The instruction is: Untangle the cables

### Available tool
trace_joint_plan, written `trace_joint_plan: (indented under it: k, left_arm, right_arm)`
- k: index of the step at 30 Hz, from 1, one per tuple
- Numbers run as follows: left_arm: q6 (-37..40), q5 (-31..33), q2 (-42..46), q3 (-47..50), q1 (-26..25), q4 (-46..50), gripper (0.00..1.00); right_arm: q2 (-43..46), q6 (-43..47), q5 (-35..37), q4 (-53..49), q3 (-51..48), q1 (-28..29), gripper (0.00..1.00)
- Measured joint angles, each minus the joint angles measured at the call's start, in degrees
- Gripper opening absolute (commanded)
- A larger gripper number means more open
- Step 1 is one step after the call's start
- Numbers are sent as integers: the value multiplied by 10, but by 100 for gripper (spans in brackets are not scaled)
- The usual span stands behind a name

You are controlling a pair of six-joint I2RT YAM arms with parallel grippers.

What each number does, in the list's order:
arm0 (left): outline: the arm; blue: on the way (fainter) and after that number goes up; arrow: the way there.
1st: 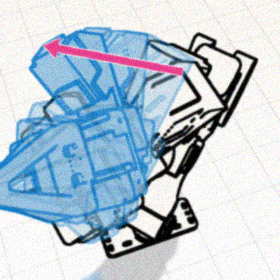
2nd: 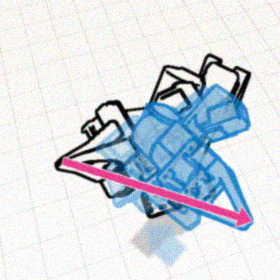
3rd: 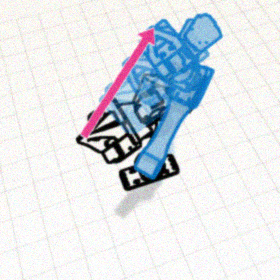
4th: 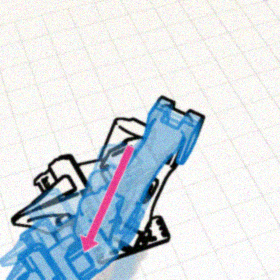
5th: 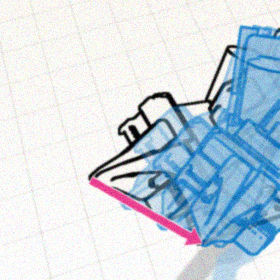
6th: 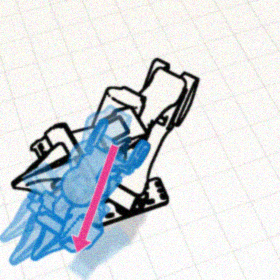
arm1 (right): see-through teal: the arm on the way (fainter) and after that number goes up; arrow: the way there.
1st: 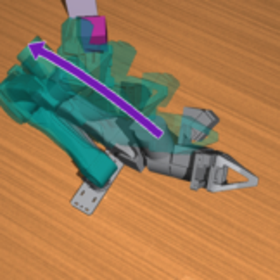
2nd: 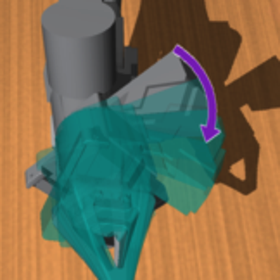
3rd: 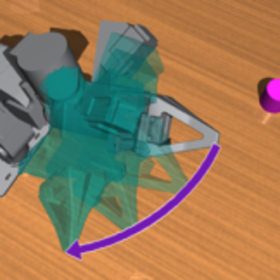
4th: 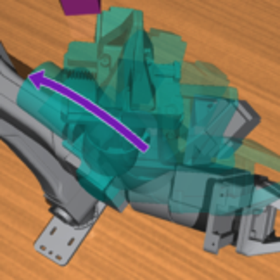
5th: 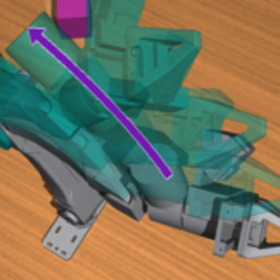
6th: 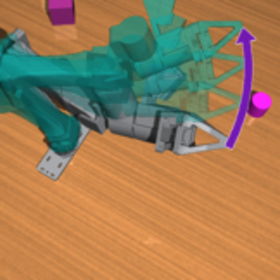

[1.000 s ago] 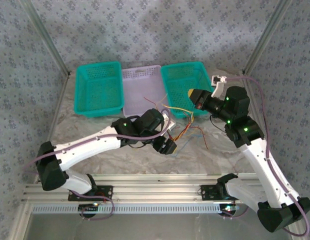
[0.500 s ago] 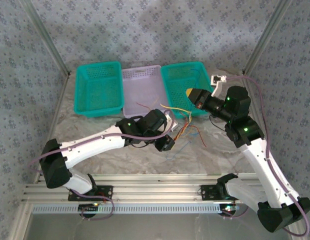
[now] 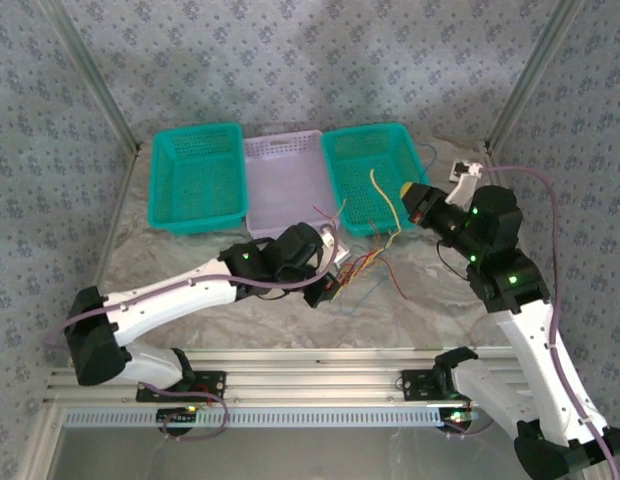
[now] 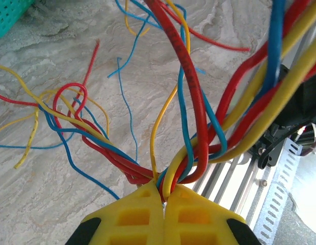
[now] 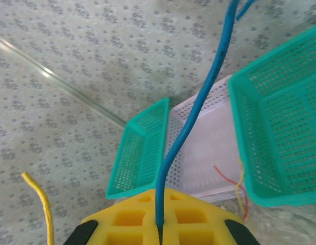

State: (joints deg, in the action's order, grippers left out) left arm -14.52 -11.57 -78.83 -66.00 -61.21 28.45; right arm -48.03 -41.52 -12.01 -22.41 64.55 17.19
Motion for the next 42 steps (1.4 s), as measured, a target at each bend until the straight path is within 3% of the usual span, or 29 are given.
trace_joint_plan:
  k: [9,16,18,20,21,23,25,29,33,37,42]
  left_arm:
    - [2,-1,75,25,0,14,0]
    - [5,-12,92,31,0,31,0]
    - [5,-13,89,35,0,33,0]
    - [3,-13,83,37,0,39,0]
    - [1,-13,82,39,0,42,0]
    - [-3,-10,82,45,0,46,0]
    - [-11,-5,82,47,0,45,0]
    - [-31,11,85,53,0,30,0]
    - [-54,28,93,54,0,12,0]
    - [-73,50,103,54,0,-3,0]
    - [-95,76,110,54,10,-25,0]
  right_arm:
    - [24,17,89,-66,0,-17,0]
    - [-28,17,38,-56,8,-21,2]
    - [-47,17,9,-45,8,-21,18]
    - [-56,20,-14,-30,7,-23,48]
    - [-56,22,-23,-21,7,-25,57]
    - [-51,27,-39,-6,7,-27,72]
    - [-43,34,-48,0,7,-28,78]
    - [-14,49,-71,3,1,-29,78]
    - [9,34,-131,43,-36,-13,71]
    - [21,15,-163,86,-111,58,66]
    - [23,28,-143,94,-180,169,55]
